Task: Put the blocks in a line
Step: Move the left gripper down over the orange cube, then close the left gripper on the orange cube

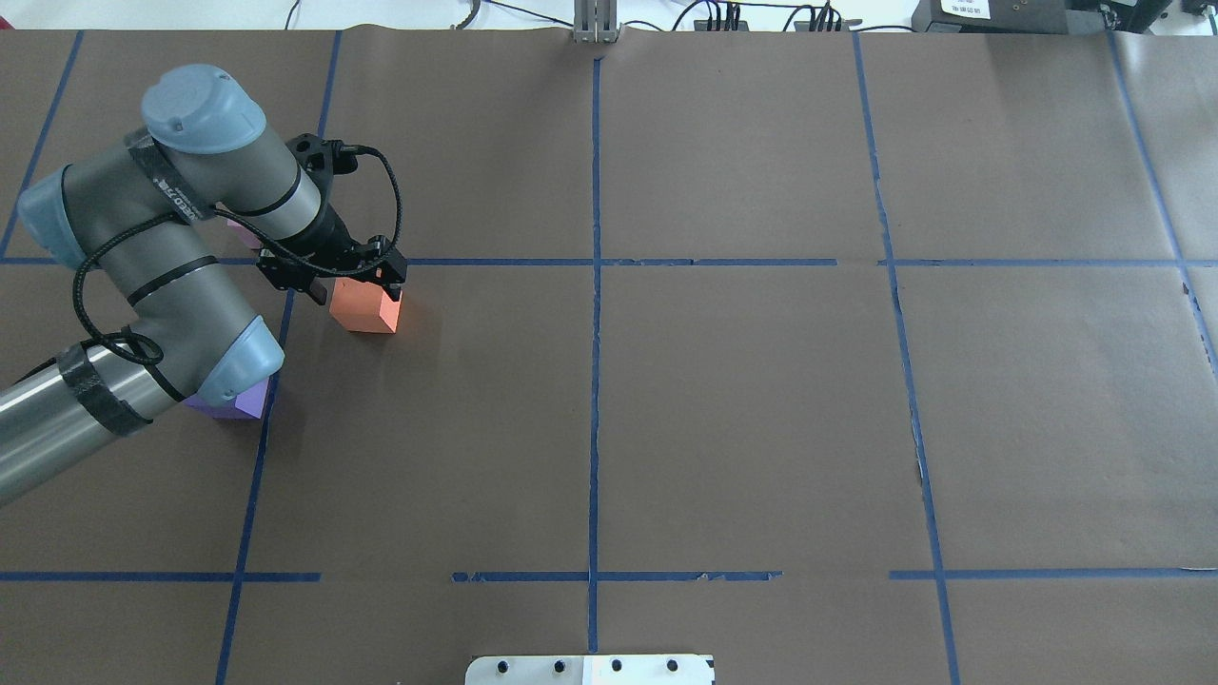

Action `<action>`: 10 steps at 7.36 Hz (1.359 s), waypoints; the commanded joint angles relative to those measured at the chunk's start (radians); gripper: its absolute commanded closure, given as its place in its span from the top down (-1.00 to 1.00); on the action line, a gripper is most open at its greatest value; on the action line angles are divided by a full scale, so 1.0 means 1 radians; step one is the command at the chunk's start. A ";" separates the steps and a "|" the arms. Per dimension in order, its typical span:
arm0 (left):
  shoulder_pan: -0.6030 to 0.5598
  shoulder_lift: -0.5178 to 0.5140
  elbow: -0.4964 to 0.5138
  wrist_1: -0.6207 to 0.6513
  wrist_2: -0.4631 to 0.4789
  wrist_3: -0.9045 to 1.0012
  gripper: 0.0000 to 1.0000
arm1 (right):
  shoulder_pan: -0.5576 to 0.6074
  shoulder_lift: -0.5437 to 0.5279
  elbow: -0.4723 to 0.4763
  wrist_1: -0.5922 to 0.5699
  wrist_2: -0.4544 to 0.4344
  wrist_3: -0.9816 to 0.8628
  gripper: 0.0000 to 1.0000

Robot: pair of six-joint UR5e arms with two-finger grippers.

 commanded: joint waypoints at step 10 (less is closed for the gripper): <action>0.013 -0.002 0.072 -0.065 0.002 0.001 0.77 | 0.000 0.000 0.000 0.000 0.000 0.000 1.00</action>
